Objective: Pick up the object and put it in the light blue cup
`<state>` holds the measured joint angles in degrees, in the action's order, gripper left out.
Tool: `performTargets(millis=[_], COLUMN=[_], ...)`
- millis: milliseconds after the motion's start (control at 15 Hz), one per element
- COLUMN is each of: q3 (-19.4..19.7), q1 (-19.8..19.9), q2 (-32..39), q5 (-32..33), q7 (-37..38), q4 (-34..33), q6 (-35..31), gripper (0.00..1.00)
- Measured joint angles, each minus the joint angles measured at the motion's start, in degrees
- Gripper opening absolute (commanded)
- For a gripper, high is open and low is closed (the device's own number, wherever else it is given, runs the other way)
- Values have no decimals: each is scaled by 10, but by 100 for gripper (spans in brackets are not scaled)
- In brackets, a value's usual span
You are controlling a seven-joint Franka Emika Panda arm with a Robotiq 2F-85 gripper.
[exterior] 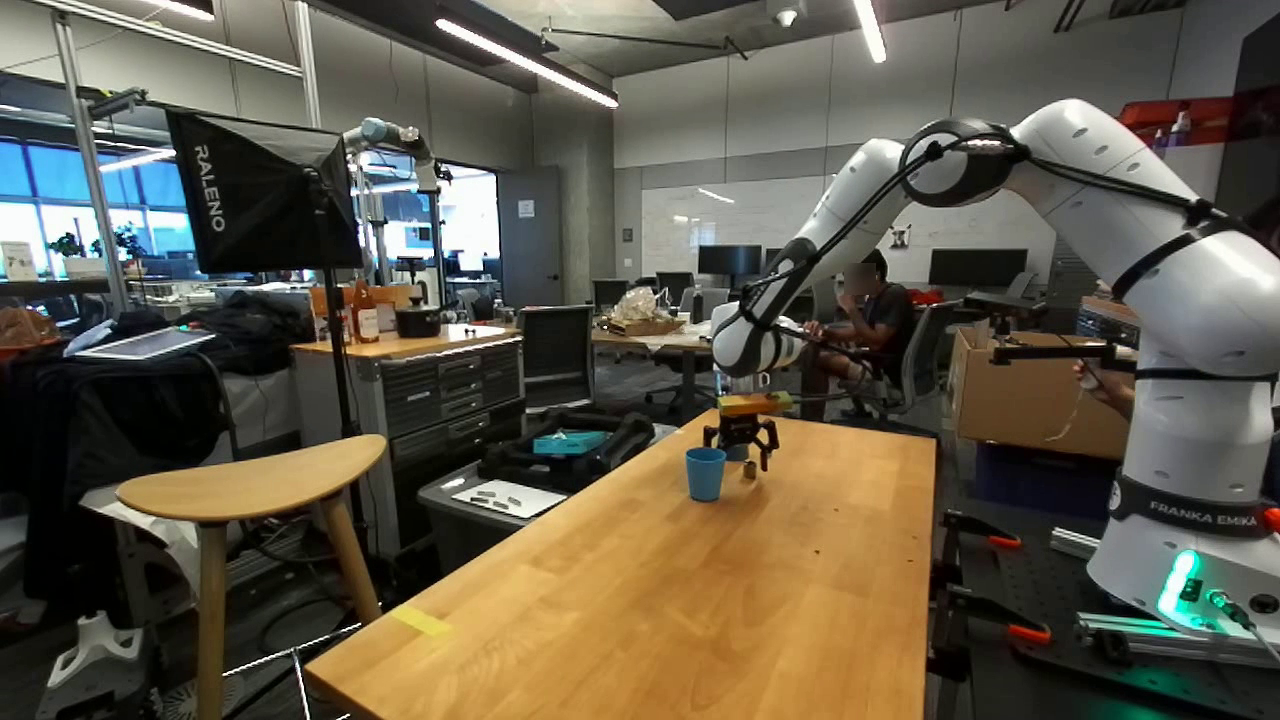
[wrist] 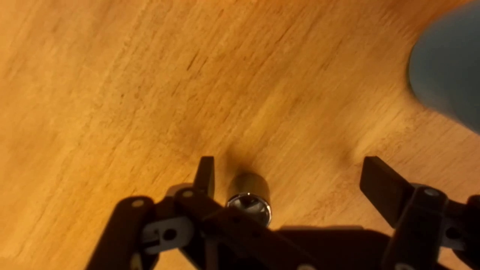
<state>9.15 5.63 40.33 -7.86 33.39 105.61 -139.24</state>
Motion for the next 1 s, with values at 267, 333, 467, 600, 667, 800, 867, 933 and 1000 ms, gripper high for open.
performTargets(millis=[267,333,467,600,667,800,867,933,1000], q3=[0,0,1,2,4,7,8,9,9], q1=[0,0,0,0,0,0,0,0,0], q2=[0,0,0,0,0,0,0,0,0], q5=[0,0,0,0,0,0,0,0,0], q7=[0,0,1,5,8,15,17,19,20], q4=[1,1,1,1,1,2,4,5,7], q6=[0,0,0,-6,-11,-20,-24,-28,-31], gripper=[100,100,100,100,100,89,73,66,56])
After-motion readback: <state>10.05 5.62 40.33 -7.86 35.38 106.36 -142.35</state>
